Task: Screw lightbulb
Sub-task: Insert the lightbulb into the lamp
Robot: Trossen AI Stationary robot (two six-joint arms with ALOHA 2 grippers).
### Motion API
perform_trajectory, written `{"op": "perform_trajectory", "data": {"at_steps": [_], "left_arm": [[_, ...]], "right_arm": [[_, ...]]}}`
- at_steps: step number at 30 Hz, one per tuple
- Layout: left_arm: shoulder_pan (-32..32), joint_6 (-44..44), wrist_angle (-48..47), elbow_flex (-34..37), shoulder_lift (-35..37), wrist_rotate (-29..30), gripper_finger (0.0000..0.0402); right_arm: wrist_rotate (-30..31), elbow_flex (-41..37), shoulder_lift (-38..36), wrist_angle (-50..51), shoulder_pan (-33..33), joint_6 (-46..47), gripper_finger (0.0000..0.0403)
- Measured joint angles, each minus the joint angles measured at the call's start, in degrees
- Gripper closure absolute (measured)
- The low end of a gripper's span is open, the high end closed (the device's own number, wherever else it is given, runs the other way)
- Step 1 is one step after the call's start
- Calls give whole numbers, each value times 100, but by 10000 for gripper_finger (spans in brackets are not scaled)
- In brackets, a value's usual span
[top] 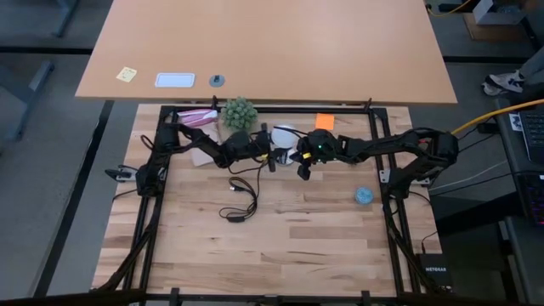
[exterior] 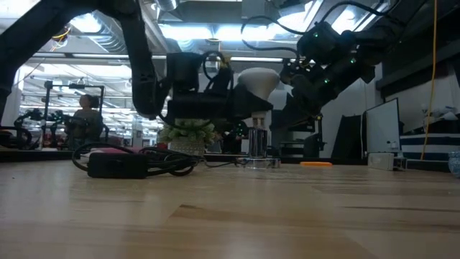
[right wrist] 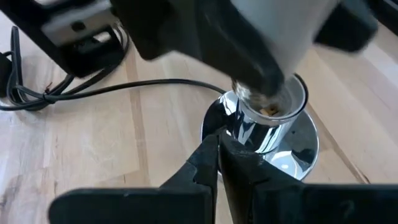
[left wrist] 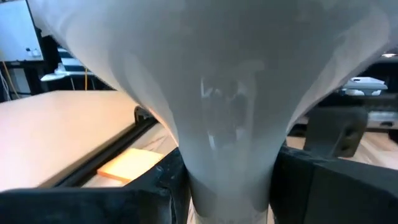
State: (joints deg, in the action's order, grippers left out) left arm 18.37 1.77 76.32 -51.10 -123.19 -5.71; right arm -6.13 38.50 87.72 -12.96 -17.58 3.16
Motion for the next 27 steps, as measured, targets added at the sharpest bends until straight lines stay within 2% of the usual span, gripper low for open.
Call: {"op": "perform_trajectory", "data": {"at_steps": [8, 19, 27], "left_arm": [[56, -36, 352, -32, -239, 305, 261], [-51, -19, 213, -32, -241, 316, 261], [-90, 126, -166, -34, -239, 338, 262]], "right_arm": [[6, 0, -2, 105, 0, -39, 379], [60, 0, -2, 107, 0, -44, 379], [316, 0, -2, 83, -2, -58, 379]]}}
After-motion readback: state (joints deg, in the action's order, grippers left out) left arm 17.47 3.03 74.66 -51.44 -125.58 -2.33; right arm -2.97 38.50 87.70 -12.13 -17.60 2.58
